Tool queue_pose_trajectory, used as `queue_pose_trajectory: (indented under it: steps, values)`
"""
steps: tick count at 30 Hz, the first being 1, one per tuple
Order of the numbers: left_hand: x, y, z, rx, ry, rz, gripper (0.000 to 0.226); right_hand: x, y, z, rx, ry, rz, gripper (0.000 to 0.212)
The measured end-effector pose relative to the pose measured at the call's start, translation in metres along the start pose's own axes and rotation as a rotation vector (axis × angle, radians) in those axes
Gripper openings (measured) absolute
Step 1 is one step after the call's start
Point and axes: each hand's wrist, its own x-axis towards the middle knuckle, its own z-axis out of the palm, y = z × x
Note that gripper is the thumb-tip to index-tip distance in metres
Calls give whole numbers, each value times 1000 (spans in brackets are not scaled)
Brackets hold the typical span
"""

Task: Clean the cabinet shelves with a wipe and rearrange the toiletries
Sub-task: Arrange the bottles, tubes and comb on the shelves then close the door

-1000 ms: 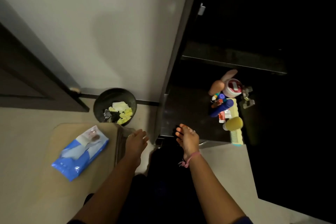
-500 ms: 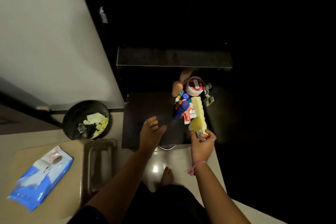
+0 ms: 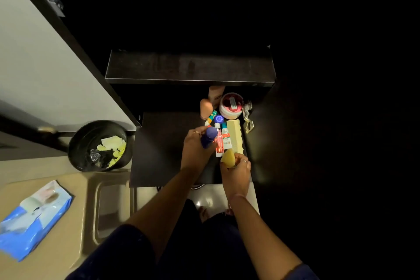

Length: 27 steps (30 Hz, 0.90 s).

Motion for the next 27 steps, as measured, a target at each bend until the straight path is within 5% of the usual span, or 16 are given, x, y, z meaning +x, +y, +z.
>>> queue_pose_trajectory:
  steps: [14,27]
  values:
    - [-12,-2,-14,124,33,-54,34,-6,-11,-7,-41,0,-67,41]
    - [-15,109,-179,-197,401,273,44,-42,-188,-35,298,-33,-662,33]
